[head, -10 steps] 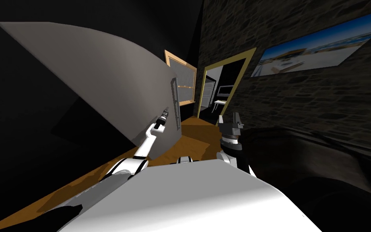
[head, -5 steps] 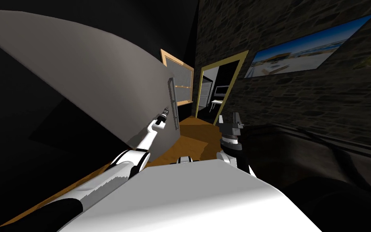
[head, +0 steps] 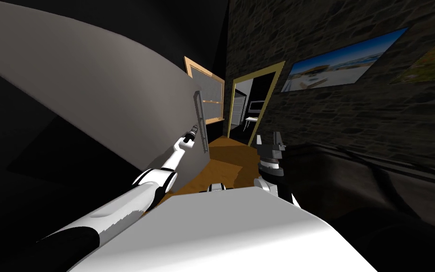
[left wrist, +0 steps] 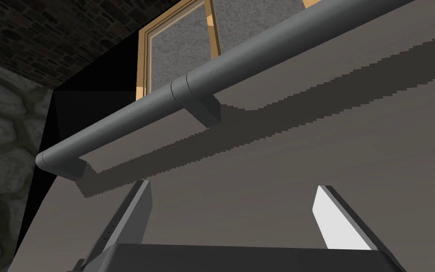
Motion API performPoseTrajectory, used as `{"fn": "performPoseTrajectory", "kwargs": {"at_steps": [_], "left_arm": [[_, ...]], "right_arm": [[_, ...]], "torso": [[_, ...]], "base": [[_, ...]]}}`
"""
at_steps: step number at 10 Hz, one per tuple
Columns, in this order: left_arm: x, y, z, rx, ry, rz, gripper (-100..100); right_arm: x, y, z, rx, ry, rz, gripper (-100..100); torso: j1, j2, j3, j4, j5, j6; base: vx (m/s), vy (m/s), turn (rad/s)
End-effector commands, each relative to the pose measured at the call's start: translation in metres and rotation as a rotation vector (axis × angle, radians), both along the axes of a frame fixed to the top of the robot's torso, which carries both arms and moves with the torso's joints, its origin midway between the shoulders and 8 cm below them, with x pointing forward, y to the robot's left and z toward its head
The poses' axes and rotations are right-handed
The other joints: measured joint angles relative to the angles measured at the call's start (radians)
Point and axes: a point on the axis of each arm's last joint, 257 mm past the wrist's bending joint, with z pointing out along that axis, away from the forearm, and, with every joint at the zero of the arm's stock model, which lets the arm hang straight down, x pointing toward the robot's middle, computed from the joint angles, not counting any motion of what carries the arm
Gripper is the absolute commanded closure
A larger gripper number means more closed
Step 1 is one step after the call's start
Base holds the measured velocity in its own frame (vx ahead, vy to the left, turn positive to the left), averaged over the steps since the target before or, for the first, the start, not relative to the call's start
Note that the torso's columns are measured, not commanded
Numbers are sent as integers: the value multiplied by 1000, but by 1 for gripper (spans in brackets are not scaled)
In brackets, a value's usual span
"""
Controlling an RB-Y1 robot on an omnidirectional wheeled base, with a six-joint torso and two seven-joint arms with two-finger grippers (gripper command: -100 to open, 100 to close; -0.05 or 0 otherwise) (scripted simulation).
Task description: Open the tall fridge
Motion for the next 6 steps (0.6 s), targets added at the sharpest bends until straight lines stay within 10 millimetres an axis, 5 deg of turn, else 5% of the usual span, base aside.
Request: {"fn": "performPoseTrajectory", "kwargs": {"at_steps": [1,6], "left_arm": [[14,6,-2,32,33,31,-100],[40,19,13,111,72,94,-100]], "right_arm": [[0,0,0,0,0,0,0],[0,0,0,0,0,0,0]], "torso": [[0,0,0,0,0,1],[0,0,0,0,0,0]], "base": [[5,-12,-58],[7,-14,-76]]}}
